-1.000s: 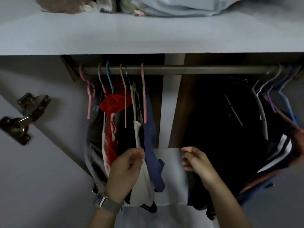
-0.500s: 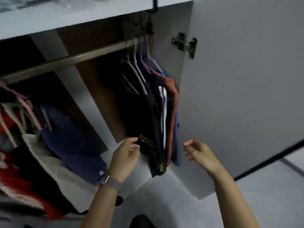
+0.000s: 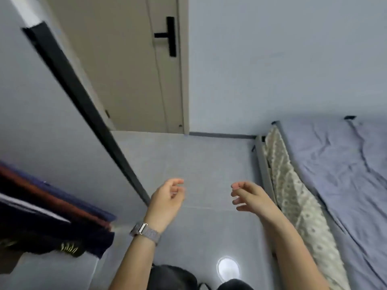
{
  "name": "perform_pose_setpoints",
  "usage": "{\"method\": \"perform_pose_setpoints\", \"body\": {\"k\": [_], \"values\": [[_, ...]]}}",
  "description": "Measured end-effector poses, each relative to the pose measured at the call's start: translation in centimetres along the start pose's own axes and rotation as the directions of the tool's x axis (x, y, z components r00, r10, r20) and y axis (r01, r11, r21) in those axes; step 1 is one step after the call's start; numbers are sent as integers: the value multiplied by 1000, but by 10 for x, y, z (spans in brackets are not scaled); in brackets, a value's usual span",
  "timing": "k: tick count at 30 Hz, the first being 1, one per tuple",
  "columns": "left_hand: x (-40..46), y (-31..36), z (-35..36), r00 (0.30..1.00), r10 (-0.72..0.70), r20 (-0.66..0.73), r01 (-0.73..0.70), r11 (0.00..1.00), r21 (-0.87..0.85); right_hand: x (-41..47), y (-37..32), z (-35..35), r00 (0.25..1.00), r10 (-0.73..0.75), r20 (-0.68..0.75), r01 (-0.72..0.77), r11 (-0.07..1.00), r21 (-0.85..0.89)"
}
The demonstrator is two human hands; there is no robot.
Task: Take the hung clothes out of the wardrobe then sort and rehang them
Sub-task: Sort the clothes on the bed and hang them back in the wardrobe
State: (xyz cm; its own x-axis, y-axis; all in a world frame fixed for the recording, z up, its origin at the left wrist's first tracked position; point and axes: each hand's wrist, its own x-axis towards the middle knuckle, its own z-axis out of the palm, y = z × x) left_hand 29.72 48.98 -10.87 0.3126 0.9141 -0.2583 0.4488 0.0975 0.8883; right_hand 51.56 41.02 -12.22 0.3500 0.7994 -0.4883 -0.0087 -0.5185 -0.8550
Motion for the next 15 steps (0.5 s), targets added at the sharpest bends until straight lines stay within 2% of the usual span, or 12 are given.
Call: {"method": "perform_pose_setpoints", "body": {"k": [3,7,12,15], "values": [[14,32,74,975,52,217,-64,997,50,-16,38,-77,969,64,-238,-23,985,173],[29,65,170,877,96,470,-165,980,108,-56,89,-152,833,227,-505,6,908,419],[28,101,293,690,97,717,-277,951,138,-119,141,-226,620,435,-653,56,805,590],[20,123,370,561,93,823,-321,940,112,-151,166,-263,478,516,-711,139,754,641]]}}
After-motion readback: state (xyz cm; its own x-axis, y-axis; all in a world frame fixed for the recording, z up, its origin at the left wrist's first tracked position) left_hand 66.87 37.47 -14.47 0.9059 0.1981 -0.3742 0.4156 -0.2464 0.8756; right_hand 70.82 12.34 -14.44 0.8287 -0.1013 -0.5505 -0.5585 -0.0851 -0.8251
